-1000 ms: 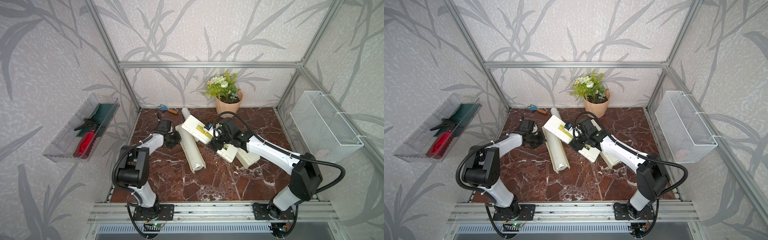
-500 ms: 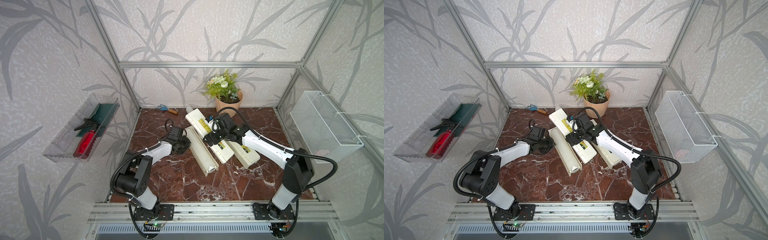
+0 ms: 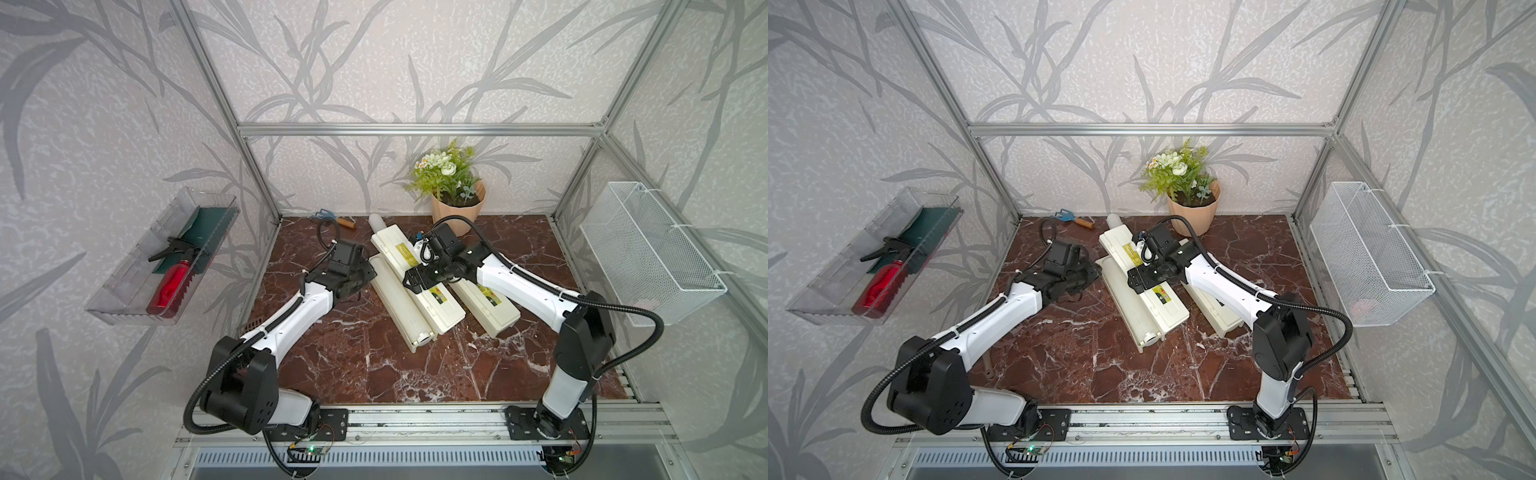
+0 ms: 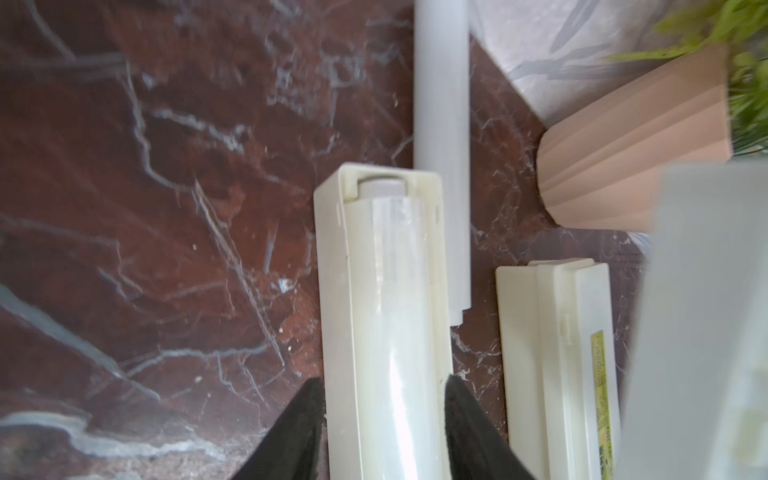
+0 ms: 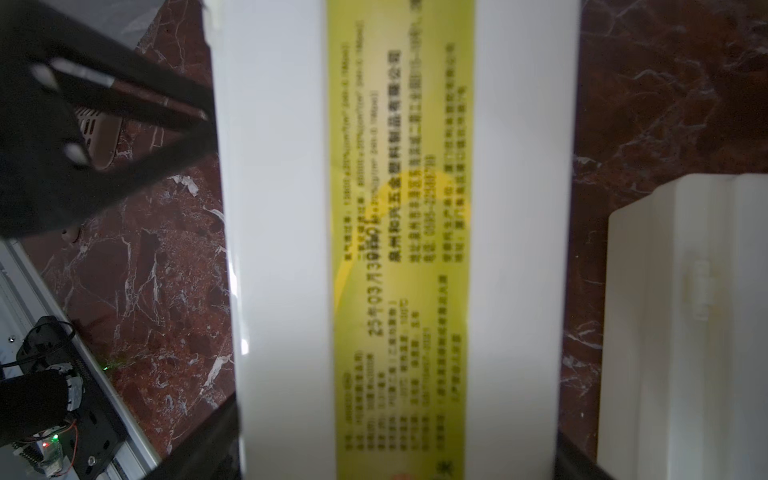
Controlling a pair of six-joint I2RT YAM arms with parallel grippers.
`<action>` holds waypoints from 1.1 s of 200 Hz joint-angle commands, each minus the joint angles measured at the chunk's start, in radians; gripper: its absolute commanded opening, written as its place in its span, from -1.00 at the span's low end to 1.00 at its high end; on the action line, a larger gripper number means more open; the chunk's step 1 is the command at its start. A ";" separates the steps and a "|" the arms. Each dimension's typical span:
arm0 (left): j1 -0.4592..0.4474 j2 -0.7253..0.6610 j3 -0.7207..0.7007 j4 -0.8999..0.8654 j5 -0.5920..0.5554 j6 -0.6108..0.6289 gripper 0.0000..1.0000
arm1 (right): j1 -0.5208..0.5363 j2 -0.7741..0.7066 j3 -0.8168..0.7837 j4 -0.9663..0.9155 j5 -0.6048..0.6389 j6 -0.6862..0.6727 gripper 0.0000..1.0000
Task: Put plastic wrap rolls into dispensers
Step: Close the lid on the plastic wrap cutting box.
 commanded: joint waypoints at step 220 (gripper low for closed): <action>0.214 0.197 0.169 -0.154 0.193 0.417 0.13 | 0.174 0.222 0.099 0.072 0.288 0.195 0.37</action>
